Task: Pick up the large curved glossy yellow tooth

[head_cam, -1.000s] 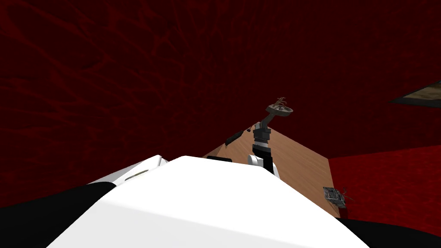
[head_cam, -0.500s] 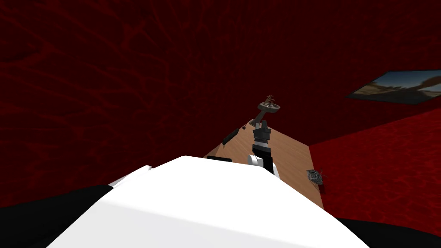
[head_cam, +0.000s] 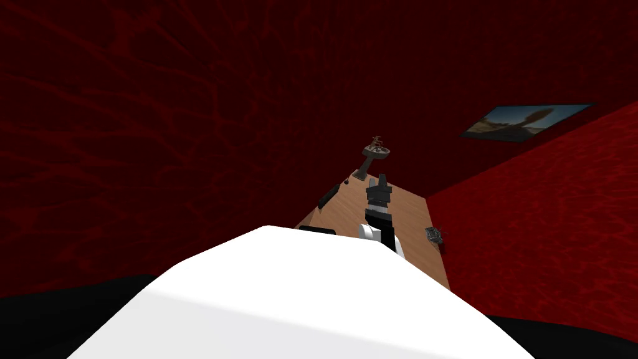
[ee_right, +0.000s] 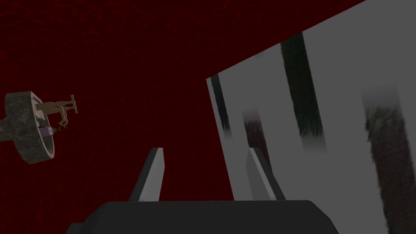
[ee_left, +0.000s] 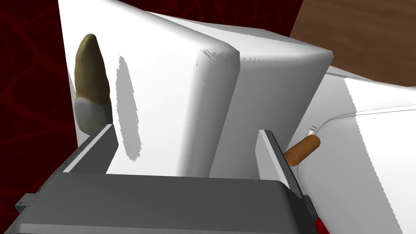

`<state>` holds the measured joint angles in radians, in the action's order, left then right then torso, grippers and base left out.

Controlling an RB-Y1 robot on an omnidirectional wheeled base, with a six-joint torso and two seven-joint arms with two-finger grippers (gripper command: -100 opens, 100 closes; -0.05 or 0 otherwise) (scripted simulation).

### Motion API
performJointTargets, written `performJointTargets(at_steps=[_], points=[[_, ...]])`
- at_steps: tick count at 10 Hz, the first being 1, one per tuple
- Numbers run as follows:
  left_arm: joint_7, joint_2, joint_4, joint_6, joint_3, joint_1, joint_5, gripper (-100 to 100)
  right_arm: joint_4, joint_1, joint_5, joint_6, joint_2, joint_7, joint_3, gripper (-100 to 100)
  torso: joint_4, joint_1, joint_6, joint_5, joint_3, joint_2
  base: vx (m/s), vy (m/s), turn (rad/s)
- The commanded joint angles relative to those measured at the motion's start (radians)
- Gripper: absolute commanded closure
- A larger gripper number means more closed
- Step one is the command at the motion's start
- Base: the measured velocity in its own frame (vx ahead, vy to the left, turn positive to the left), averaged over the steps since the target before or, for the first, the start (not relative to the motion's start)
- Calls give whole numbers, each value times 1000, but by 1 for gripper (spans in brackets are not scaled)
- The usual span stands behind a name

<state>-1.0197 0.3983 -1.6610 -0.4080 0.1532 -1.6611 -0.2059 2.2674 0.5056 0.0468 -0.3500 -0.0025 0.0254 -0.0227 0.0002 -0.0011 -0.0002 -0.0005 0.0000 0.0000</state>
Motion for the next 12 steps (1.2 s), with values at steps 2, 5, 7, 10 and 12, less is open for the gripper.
performJointTargets(at_steps=[2, 5, 7, 10, 12], points=[[-69, 27, 31, 15, -7, -41, -19, -100, 0, 0, 0, 0, 0, 0, 0, 0, 0, 0, -1, 0, 0, 0, 1, -5, -232], [-138, 65, 65, 34, -19, -87, -45, -100, 0, 0, 0, 0, 0, 0, 0, 0, 0, 0, 0, 0, 0, 0, -4, -8, -271], [-183, 84, 79, 43, -26, -105, -57, -100, 0, 0, 0, 0, 0, 0, 0, 0, 0, 0, -1, 0, 0, 1, -7, -6, -201], [-242, 122, 102, 60, -42, -133, -82, -100, 0, 0, 0, 0, 0, 0, 0, 0, 1, 0, -1, 0, 1, 1, -12, -10, -247], [-290, 157, 117, 75, -58, -151, -104, -100, 0, 0, 0, 0, 0, 0, 0, 0, 0, -1, 0, 0, 1, 1, -18, -20, -352]])
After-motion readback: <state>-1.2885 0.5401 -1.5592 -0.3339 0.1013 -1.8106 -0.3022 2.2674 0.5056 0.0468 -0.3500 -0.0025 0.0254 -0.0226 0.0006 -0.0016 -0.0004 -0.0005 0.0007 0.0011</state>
